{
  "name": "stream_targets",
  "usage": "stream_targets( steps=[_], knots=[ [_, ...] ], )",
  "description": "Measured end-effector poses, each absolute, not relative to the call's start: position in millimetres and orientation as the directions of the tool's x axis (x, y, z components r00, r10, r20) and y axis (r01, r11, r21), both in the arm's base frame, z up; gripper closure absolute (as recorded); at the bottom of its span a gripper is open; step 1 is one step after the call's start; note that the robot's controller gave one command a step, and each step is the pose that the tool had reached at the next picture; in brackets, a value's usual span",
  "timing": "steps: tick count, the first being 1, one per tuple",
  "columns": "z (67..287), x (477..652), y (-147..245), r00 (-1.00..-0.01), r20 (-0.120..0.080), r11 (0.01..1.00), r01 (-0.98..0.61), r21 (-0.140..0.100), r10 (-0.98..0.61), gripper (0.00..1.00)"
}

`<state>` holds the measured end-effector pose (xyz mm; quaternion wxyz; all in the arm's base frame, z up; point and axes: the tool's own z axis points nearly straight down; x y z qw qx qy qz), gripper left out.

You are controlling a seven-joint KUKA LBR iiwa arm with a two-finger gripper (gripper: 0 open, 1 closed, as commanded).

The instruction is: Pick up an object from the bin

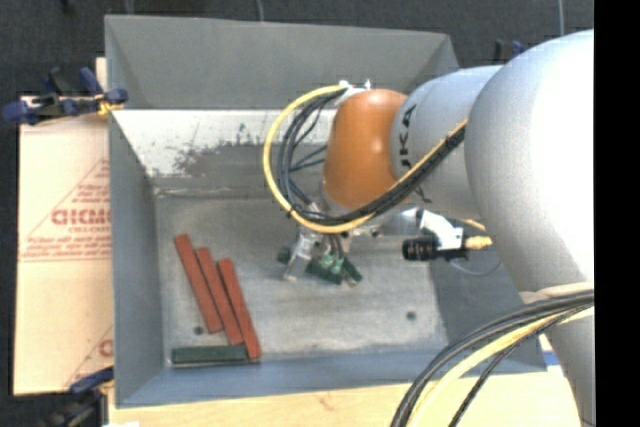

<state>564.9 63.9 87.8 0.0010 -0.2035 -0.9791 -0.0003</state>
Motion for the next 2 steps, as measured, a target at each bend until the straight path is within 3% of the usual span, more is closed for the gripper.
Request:
stream_targets(
  steps=[2],
  knots=[
    [116.1, 566.2, 63.2, -0.917, -0.001, 0.917, 0.398, 0.001, 0.398, 1.0]
  ],
)
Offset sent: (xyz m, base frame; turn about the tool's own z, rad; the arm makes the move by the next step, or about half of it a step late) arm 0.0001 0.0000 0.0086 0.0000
